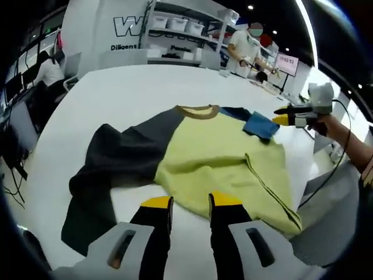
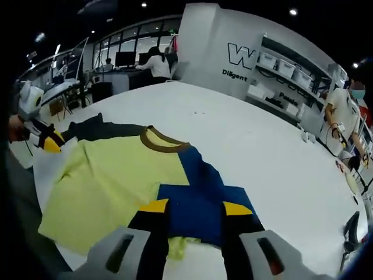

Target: Fold the garment on the visible template until the final outline fits inside the template.

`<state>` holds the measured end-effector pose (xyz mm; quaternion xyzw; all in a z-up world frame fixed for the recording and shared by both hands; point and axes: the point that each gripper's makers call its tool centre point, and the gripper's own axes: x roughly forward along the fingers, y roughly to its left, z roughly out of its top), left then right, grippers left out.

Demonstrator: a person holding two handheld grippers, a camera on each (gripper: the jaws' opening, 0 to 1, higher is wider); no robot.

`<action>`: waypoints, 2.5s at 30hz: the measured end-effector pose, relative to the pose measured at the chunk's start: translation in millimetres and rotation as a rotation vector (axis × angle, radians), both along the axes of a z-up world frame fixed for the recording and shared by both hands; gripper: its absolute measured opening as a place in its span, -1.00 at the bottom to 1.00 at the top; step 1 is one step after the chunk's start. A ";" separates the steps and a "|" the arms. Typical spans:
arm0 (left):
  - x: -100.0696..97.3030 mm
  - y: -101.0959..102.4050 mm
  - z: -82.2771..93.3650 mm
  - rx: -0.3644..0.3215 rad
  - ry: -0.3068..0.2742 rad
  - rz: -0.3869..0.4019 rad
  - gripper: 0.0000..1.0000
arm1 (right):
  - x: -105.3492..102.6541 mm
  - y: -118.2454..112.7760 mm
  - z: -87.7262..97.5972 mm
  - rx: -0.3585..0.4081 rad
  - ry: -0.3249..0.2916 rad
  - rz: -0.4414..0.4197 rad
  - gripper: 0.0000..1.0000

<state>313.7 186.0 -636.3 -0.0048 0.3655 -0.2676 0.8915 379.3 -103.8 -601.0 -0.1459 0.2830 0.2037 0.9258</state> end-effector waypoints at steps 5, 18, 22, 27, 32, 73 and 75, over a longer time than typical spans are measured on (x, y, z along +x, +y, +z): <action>-11.7 -16.9 -2.7 -0.004 0.007 -0.102 -0.48 | -4.3 18.8 -5.5 0.011 0.022 0.053 -0.41; -39.0 -46.4 -13.6 0.084 -0.001 -0.337 -0.47 | -31.0 97.6 -37.6 0.037 0.136 0.325 -0.44; -43.2 -50.5 -21.4 0.128 -0.003 -0.387 -0.53 | -40.0 120.0 -42.2 0.047 0.150 0.380 -0.45; -46.0 -52.1 -27.2 0.168 -0.026 -0.434 -0.58 | -47.7 139.2 -56.6 0.003 0.178 0.452 -0.48; -47.7 -53.8 -28.9 0.182 -0.029 -0.449 -0.69 | -47.8 144.6 -64.0 -0.065 0.176 0.495 -0.64; 27.5 -39.6 12.9 -0.023 -0.008 -0.143 -1.00 | 6.6 -19.6 1.9 0.046 -0.029 -0.104 -1.00; 32.7 -39.0 12.3 -0.021 -0.009 -0.122 -1.00 | 6.1 -22.1 1.6 0.039 -0.028 -0.115 -1.00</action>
